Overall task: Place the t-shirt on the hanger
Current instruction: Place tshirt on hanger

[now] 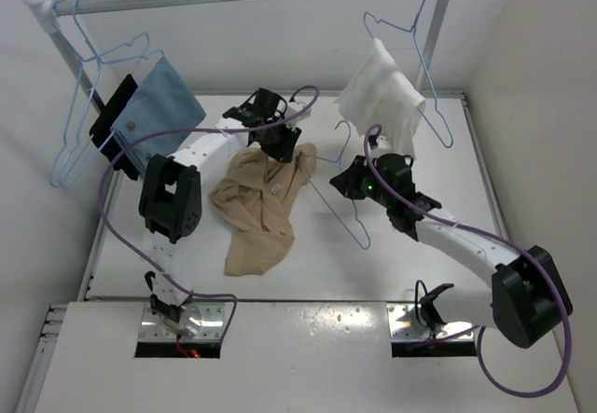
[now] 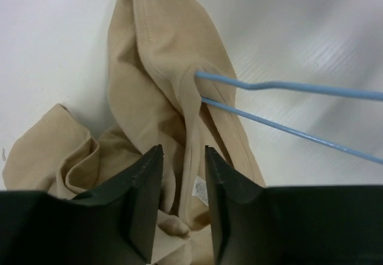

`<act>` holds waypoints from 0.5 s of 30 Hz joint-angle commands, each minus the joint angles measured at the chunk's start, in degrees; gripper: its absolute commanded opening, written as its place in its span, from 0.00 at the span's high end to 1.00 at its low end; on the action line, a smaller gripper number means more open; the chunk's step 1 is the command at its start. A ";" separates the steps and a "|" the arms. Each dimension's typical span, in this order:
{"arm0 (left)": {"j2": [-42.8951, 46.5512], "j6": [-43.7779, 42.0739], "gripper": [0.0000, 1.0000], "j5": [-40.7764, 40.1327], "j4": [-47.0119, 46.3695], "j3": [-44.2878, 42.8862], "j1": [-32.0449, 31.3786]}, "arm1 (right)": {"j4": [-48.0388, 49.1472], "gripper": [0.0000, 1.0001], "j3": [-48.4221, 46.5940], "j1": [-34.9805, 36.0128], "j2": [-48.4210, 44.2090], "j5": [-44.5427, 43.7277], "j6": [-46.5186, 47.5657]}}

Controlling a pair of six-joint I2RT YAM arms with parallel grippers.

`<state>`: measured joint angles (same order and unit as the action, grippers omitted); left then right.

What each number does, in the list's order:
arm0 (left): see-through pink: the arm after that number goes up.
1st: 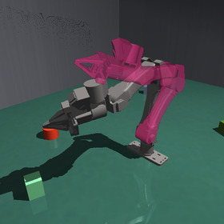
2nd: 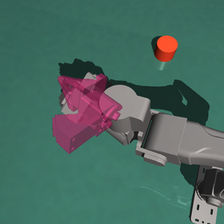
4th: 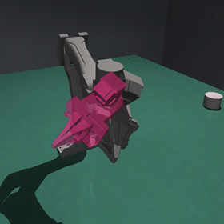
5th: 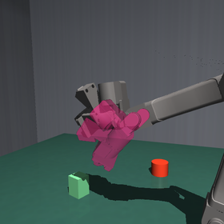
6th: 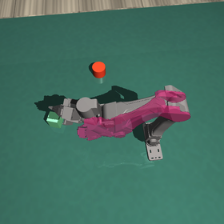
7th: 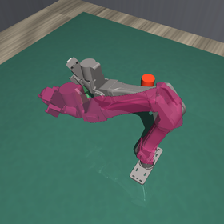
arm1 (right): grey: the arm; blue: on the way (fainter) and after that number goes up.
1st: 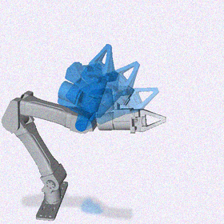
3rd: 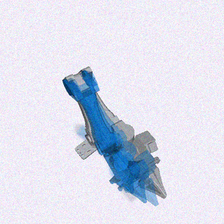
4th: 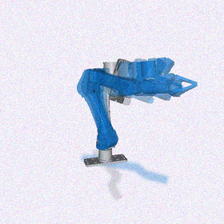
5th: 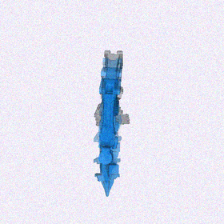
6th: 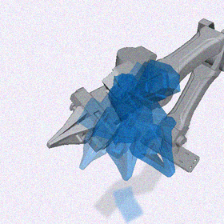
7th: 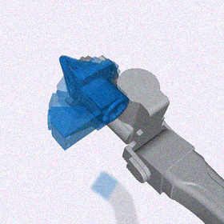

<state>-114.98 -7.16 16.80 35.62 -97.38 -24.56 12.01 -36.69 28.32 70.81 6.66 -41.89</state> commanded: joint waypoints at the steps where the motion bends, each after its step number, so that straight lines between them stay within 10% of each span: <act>1: -3.83 -0.66 0.58 -1.32 -1.25 -0.26 -0.40 | 10.22 1.00 0.39 0.78 3.35 -10.25 -5.65; 15: -5.96 -3.74 0.51 -4.76 -2.39 6.41 -0.40 | 10.93 1.00 -4.01 3.59 11.99 -11.49 -7.07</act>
<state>-120.16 -9.87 13.30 33.78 -92.16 -24.62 18.96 -37.50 31.29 83.42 -3.07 -48.10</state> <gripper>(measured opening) 0.484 0.023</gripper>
